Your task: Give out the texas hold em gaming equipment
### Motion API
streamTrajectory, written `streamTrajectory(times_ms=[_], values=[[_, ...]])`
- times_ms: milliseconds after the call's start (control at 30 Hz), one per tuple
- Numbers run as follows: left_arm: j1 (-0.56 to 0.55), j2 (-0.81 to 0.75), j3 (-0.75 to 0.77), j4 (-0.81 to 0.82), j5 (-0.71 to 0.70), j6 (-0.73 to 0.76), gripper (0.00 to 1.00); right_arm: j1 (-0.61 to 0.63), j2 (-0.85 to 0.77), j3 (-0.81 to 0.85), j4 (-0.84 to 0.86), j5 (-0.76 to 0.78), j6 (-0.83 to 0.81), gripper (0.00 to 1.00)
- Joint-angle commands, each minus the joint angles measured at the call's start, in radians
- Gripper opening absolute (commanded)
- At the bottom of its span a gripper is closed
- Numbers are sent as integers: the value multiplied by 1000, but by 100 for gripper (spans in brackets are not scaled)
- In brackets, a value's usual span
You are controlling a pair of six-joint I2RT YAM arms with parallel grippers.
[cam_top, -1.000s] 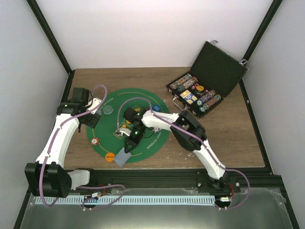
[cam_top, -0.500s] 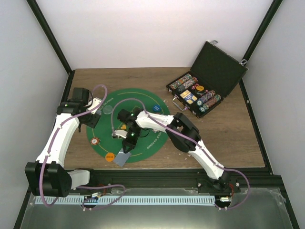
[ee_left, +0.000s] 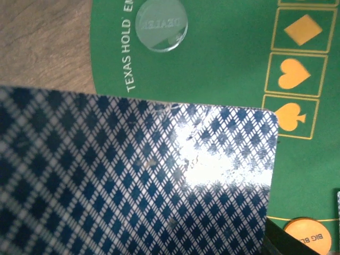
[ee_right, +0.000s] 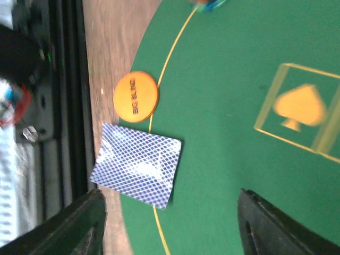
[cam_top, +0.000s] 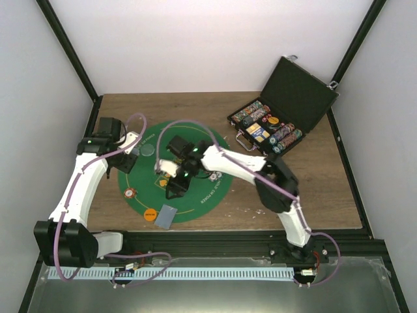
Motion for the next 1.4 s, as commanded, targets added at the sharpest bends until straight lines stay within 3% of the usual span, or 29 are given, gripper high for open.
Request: streamTrajectory(times_ms=[0, 133, 300, 500, 800, 1367], values=[[-11, 2, 56, -34, 101, 68, 52, -96, -238, -105, 141, -23, 112, 75], [-158, -27, 51, -71, 135, 180, 51, -238, -392, -242, 306, -218, 294, 99], [-261, 4, 119, -156, 256, 223, 47, -395, -419, -346, 542, -452, 626, 100], [-362, 44, 191, -201, 286, 241, 47, -393, -340, -351, 695, -602, 772, 97], [-409, 86, 217, -217, 290, 231, 47, -336, -316, -339, 797, -689, 770, 97], [-410, 88, 228, -205, 333, 198, 46, -302, -271, -340, 846, -652, 810, 94]])
